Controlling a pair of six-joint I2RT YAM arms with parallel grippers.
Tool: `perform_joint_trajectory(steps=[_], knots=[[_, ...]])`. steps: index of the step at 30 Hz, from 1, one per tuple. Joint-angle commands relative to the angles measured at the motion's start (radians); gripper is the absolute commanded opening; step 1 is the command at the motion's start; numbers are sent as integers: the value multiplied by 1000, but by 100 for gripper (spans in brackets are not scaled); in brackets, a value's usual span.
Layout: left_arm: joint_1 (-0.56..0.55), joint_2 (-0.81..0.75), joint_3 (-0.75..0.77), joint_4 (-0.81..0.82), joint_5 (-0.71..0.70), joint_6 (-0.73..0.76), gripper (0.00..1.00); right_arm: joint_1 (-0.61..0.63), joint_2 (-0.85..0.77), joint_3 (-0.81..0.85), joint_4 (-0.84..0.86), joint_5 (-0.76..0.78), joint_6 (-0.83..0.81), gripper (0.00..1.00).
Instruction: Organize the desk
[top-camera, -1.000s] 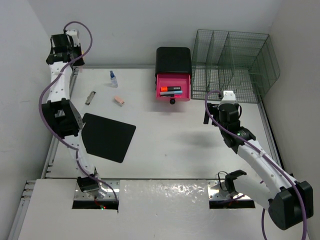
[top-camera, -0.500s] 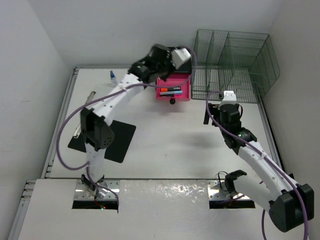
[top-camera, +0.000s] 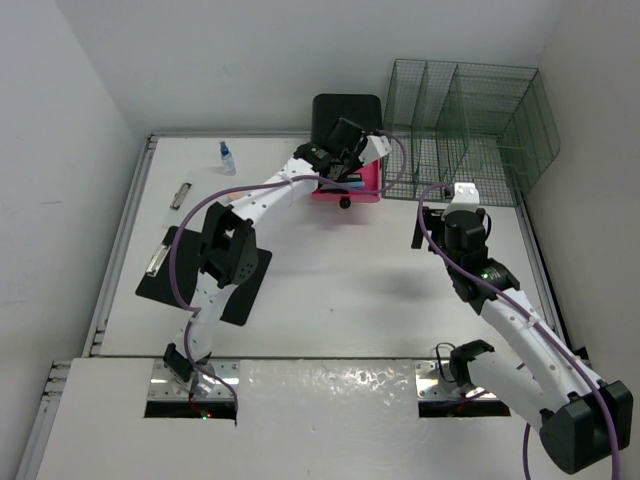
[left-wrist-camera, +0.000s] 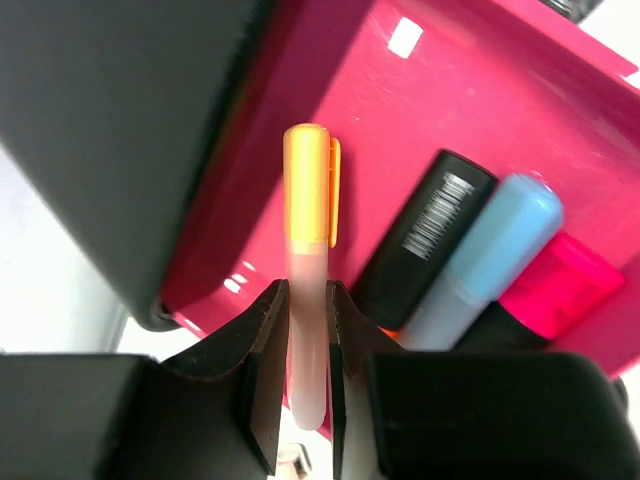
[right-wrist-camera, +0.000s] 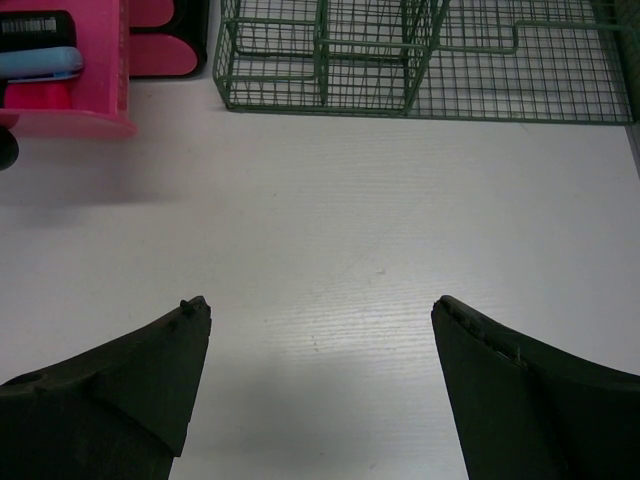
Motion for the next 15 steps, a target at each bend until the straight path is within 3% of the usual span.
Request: perform_joint_trajectory(steps=[1,4,7,13,15], knots=[[-12,-6,31,96,-62,37,2,-2,1,5,10,22,-11,89],[-12,0,34,132,-88,50,8,-2,2,3,15,24,-8,89],[-12,11,36,142,-93,66,25,-4,4,0,15,24,-8,89],[-20,15,34,117,-73,64,45,-2,5,0,12,21,-6,89],[-24,8,42,99,-59,60,47,-4,11,2,15,8,-2,89]])
